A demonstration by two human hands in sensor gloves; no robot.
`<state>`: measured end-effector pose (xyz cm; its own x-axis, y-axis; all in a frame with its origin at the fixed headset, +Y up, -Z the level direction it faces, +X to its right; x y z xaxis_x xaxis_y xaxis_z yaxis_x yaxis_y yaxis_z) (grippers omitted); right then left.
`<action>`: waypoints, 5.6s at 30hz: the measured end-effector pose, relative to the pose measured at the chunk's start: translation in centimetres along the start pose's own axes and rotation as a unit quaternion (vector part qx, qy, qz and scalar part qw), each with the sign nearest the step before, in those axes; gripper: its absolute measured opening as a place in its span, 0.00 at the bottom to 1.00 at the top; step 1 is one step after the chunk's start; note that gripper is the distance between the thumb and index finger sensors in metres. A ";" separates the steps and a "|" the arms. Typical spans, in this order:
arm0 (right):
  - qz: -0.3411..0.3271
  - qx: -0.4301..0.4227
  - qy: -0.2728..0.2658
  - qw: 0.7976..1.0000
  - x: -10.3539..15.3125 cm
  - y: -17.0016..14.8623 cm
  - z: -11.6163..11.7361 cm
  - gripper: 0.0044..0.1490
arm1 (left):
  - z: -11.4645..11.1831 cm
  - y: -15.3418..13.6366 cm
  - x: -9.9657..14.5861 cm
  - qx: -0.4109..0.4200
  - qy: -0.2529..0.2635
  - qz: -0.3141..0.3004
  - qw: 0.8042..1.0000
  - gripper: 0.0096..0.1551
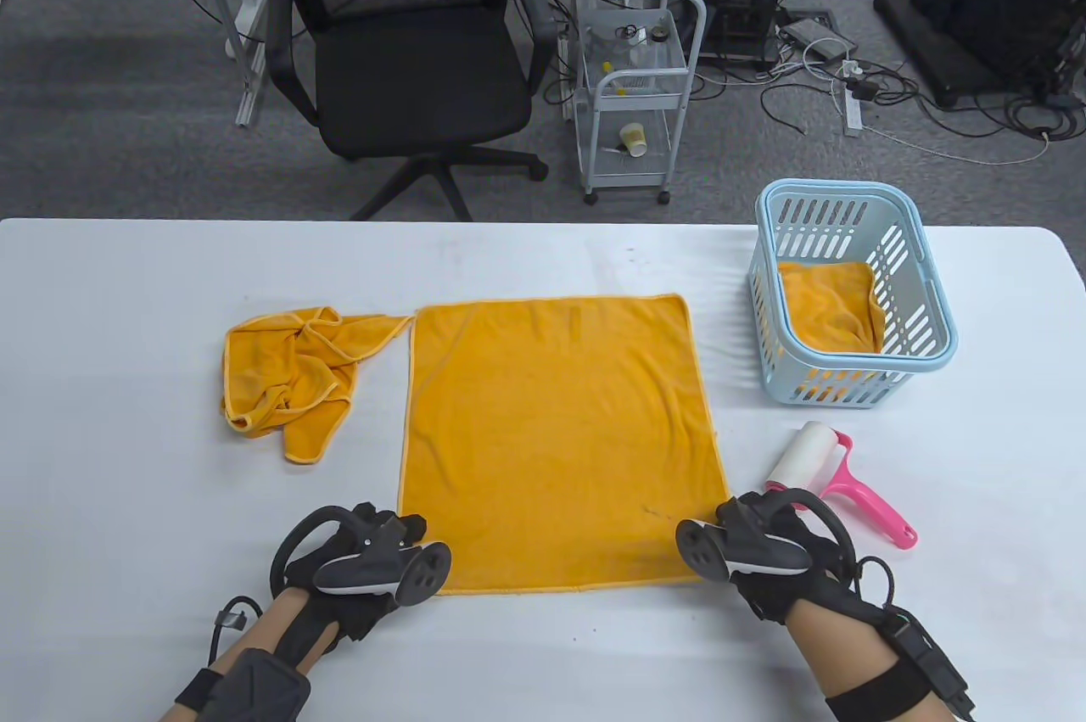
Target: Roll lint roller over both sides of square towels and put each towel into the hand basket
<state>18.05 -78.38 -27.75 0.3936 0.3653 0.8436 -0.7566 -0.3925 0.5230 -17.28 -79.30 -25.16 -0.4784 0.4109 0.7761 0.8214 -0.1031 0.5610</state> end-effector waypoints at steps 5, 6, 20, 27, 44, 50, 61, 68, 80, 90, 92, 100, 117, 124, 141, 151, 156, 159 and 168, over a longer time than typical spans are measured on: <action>-0.006 -0.072 0.016 0.997 0.6 -1.7 -0.3 0.25 | 0.7 -0.5 0.3 0.039 0.010 -0.017 0.999 0.19; -0.007 -0.106 0.010 0.994 1.1 -2.6 -0.9 0.24 | 1.4 -0.7 0.7 0.054 0.014 -0.019 0.998 0.19; -0.013 -0.319 -0.245 0.915 15.0 -14.1 -13.3 0.25 | 20.2 -3.4 15.4 0.188 0.267 -0.099 0.940 0.19; -0.025 -0.374 -0.352 0.858 21.2 -19.1 -20.4 0.25 | 27.4 -4.9 21.4 0.184 0.361 -0.081 0.911 0.20; 0.173 -0.349 -0.114 0.914 1.5 -14.8 -11.2 0.25 | 16.0 -11.3 1.7 0.256 0.141 0.088 0.952 0.20; 0.274 -0.280 -0.066 0.917 -3.1 -12.0 -8.5 0.26 | 10.4 -12.1 -4.8 0.242 0.082 0.173 0.951 0.20; 0.309 -0.158 -0.136 0.928 -4.7 -8.6 -9.3 0.33 | 8.7 -11.4 -7.2 0.206 0.114 0.214 0.948 0.29; 0.122 -0.202 0.012 0.972 -7.9 -3.7 -5.6 0.31 | 5.6 -7.8 -8.1 0.215 0.040 0.138 0.966 0.26; 0.166 -0.246 0.074 0.952 -11.6 -4.6 -2.8 0.39 | 3.7 -8.9 -11.0 0.220 0.000 0.195 0.956 0.34; 0.133 -0.214 0.006 0.968 -9.9 -5.5 -5.4 0.44 | 4.5 -7.6 -8.3 0.180 -0.013 0.151 0.972 0.39; 0.141 -0.190 -0.014 0.972 -8.1 -6.4 -5.8 0.46 | 4.7 -6.6 -6.8 0.163 -0.022 0.127 0.978 0.41; 0.224 -0.147 0.039 0.963 0.3 -12.4 -1.7 0.65 | 2.4 -2.7 -1.7 0.185 -0.073 0.044 0.979 0.55; 0.343 -0.171 0.114 0.917 2.3 -15.4 6.9 0.36 | -1.4 -0.7 -1.0 0.135 -0.109 0.030 0.984 0.67; 0.259 -0.164 0.054 0.950 1.0 -12.5 1.0 0.34 | -1.3 -0.6 -1.1 0.125 -0.106 0.028 0.986 0.67; -0.102 -0.046 -0.051 0.992 -4.1 13.8 -11.0 0.37 | -1.4 -0.5 -1.1 0.126 -0.101 0.026 0.987 0.67; -0.035 -0.020 0.075 0.996 -1.6 5.8 -7.2 0.37 | -1.3 -0.6 -1.1 0.125 -0.101 0.026 0.987 0.67; 0.038 0.013 0.159 0.986 1.3 -0.5 -3.5 0.37 | -1.3 -0.5 -1.1 0.123 -0.102 0.027 0.987 0.67; 0.060 0.011 0.181 0.982 2.1 -2.3 -2.2 0.36 | -1.3 -0.5 -1.1 0.123 -0.102 0.027 0.987 0.67; 0.018 -0.074 0.029 0.997 -1.4 1.1 -8.0 0.35 | -1.4 -0.5 -1.2 0.125 -0.101 0.027 0.987 0.67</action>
<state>12.49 -72.59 -29.33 0.3368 0.4026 0.8512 -0.8400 -0.2799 0.4648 -17.59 -80.95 -25.98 -0.3812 0.5861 0.7150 0.9069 0.0869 0.4122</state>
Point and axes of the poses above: the tracker on the back of each hand, its own y axis roughly to the thumb side, its own x axis roughly from the fingertips to the wrist, z = x × y, the point moved 2 cm from there along -x, roughly from the wrist to the fingertips, and after that the axes turned 7 degrees about x, right-handed, at the moved point
